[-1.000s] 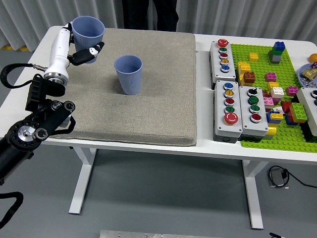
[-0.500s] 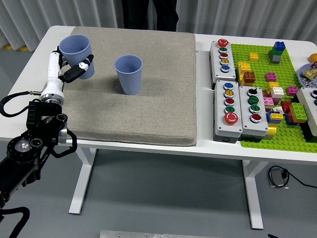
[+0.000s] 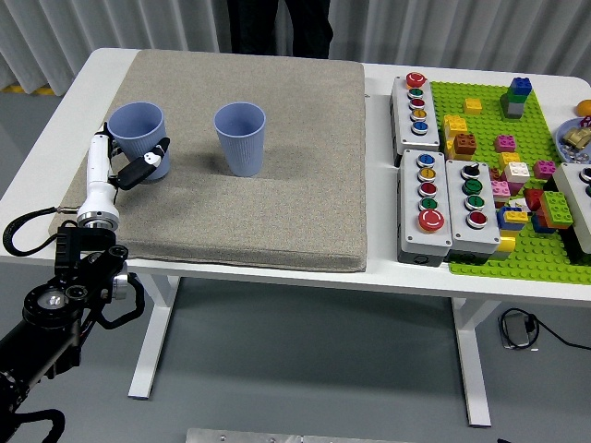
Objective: Pick cup pour cup place
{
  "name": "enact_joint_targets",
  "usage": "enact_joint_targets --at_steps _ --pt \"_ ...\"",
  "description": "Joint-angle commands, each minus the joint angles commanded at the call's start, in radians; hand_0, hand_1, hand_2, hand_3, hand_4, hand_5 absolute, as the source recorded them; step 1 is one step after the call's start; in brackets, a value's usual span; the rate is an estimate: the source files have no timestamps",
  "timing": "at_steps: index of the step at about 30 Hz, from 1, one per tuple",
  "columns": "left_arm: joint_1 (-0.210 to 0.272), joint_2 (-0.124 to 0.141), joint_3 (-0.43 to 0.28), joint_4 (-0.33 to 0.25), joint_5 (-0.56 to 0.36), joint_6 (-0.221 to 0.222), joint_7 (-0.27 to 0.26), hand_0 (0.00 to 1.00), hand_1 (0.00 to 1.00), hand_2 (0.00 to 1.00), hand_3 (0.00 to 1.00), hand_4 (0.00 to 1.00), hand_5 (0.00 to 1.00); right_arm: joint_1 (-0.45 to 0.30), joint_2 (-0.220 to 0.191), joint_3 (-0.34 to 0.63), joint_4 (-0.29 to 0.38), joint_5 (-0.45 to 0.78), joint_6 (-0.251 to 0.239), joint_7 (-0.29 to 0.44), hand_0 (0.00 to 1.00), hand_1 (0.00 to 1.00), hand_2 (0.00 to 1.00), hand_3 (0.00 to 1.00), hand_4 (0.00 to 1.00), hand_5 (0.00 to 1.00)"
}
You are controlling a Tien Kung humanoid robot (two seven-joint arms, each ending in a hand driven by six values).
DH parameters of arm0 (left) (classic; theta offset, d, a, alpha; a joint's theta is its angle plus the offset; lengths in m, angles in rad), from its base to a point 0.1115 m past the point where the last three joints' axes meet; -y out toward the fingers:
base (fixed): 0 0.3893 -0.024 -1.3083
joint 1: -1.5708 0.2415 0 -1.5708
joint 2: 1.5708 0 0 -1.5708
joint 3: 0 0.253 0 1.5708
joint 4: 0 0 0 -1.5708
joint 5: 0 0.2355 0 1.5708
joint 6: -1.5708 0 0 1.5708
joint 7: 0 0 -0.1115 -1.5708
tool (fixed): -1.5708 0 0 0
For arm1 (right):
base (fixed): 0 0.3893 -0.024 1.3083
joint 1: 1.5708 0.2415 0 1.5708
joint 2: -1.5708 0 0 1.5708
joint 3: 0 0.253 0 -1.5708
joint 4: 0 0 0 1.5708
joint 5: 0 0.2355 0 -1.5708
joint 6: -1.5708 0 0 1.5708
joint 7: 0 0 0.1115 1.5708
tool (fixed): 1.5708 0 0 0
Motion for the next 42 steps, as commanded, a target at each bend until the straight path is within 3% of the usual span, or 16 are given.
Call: enact_joint_targets --at_steps 11,25,26,31,32,42 --pt "-0.002 -0.013 0.010 0.024 0.018 0.004 0.006 0.675 0.665 0.730 0.729 0.704 0.020 0.005 -0.001 0.004 0.000 -0.003 -0.001 -0.001 0.658 0.653 0.671 0.645 0.443 0.116" --pt "-0.005 -0.018 0.003 0.046 0.013 -0.037 -0.014 0.681 0.679 0.757 0.735 0.737 0.077 0.007 -0.003 0.001 0.000 0.001 0.000 0.000 0.658 0.653 0.672 0.645 0.442 0.115" --pt "-0.005 -0.018 0.002 0.045 0.014 -0.038 -0.014 0.705 0.719 0.825 0.807 0.886 0.255 0.007 -0.003 0.001 0.000 0.000 0.000 0.000 0.658 0.653 0.672 0.645 0.442 0.117" --pt "-0.007 -0.018 -0.005 0.042 0.029 -0.066 -0.001 0.705 0.719 0.825 0.807 0.886 0.255 0.007 -0.004 -0.003 0.000 0.007 -0.001 0.002 0.658 0.653 0.672 0.645 0.442 0.117" --pt "-0.007 -0.018 -0.006 0.042 0.030 -0.068 0.001 0.728 0.739 0.868 0.852 0.919 0.297 0.007 -0.004 -0.003 0.000 0.008 -0.001 0.002 0.658 0.653 0.672 0.646 0.444 0.114" --pt "-0.002 -0.017 -0.014 0.040 0.029 -0.071 0.001 0.728 0.741 0.866 0.856 0.921 0.301 0.001 -0.003 -0.001 0.000 0.001 0.000 0.001 0.657 0.653 0.671 0.645 0.443 0.116"
